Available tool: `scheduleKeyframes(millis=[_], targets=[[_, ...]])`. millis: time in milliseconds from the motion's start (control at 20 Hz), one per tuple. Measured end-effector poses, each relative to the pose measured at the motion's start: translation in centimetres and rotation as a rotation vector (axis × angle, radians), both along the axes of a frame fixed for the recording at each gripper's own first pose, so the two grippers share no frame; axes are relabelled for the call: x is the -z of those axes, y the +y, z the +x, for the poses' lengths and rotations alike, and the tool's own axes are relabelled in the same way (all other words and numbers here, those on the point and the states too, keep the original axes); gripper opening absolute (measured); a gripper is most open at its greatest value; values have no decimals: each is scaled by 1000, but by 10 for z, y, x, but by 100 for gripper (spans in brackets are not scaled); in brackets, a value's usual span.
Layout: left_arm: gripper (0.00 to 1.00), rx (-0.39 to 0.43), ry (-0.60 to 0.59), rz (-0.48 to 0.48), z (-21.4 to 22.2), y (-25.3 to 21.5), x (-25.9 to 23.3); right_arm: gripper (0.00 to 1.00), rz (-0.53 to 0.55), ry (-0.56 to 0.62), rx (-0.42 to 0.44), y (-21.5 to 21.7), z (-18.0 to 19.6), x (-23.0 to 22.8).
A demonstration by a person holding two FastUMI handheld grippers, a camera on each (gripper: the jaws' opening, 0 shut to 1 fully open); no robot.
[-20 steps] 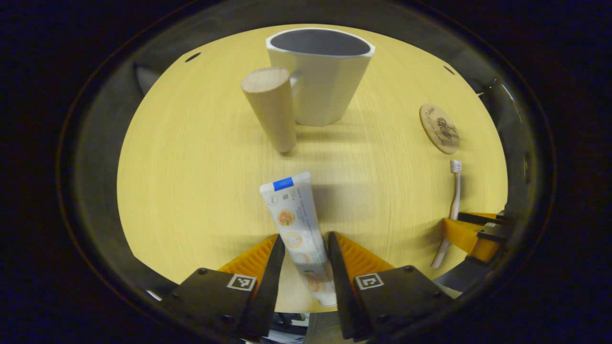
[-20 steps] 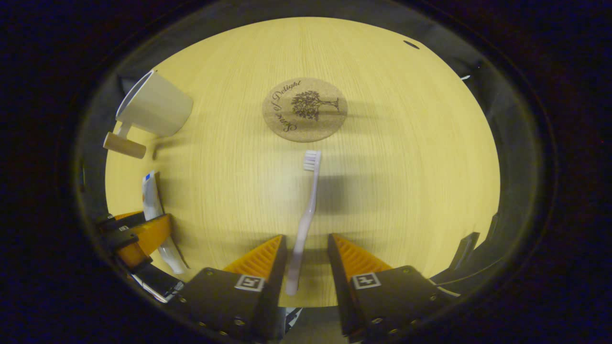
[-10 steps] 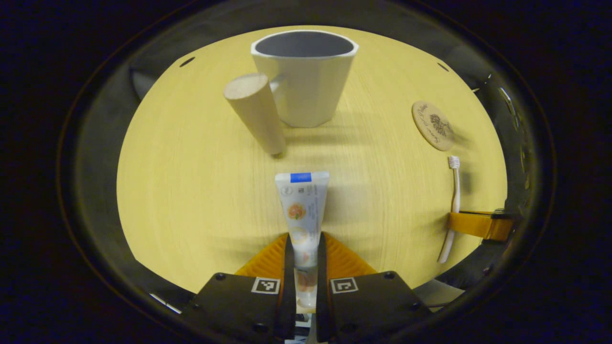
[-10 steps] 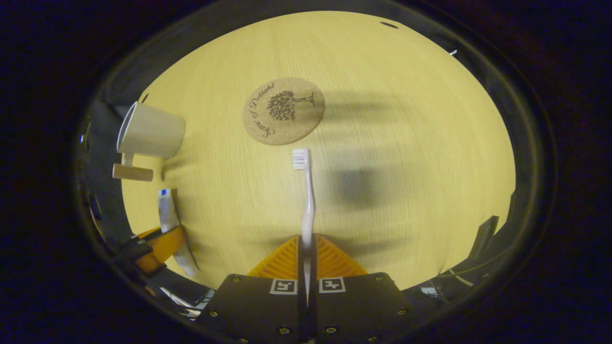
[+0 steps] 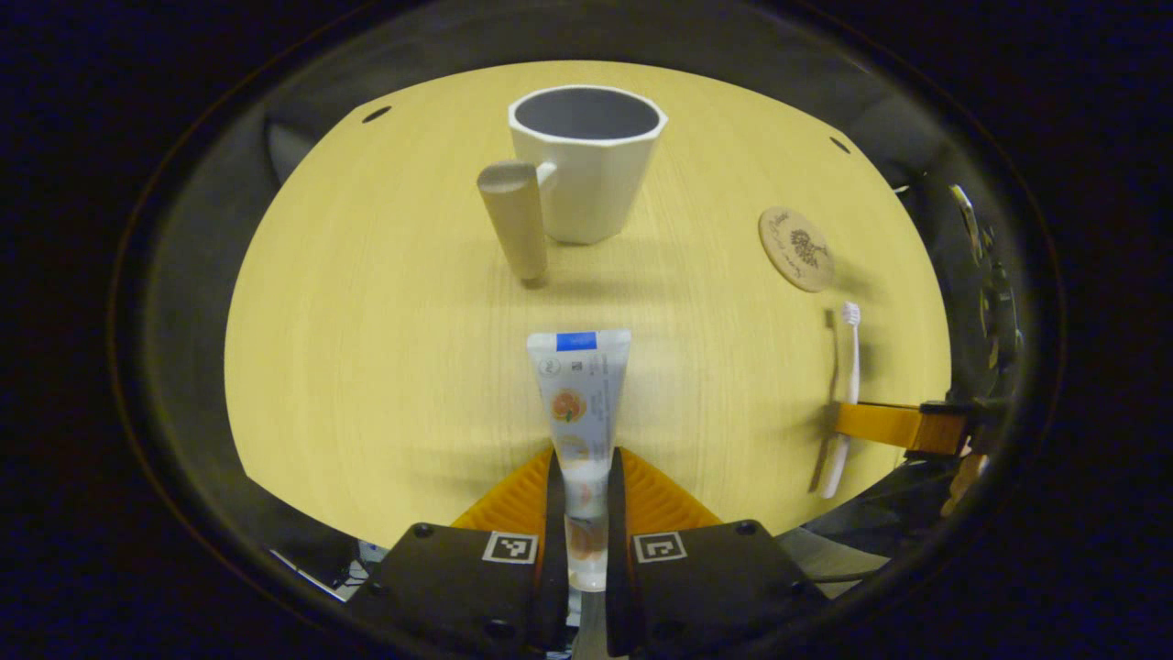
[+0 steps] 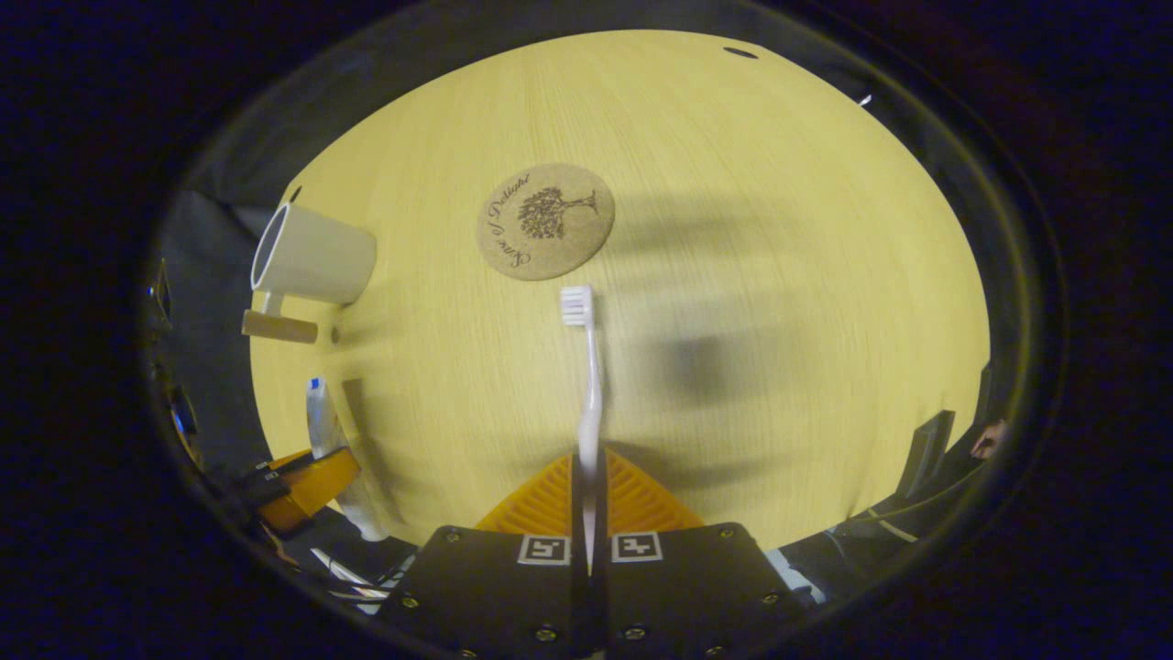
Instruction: Put the toothbrush and toothpaste on the desktop into the cup, then pick up the cup and place it on the coaster on the desktop.
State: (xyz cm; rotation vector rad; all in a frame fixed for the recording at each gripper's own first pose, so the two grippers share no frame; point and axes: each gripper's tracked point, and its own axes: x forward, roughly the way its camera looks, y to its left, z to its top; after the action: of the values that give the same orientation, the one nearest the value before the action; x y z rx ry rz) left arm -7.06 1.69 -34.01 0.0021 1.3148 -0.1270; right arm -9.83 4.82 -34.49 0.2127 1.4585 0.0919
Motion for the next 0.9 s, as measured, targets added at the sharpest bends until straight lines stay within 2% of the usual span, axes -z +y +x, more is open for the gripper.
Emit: scheduleKeyframes(millis=[450,650,900], targets=[[24,-22,-182,-35,40,-13,-77,2,64,-72,32,-5,9,-29],[24,-9,-286,-71,84,-21,-121,2,83,-90,53,-7,10,-37],[24,23,-366,-57,138,-25,-139,2,102,-109,86,-9,12,-44]])
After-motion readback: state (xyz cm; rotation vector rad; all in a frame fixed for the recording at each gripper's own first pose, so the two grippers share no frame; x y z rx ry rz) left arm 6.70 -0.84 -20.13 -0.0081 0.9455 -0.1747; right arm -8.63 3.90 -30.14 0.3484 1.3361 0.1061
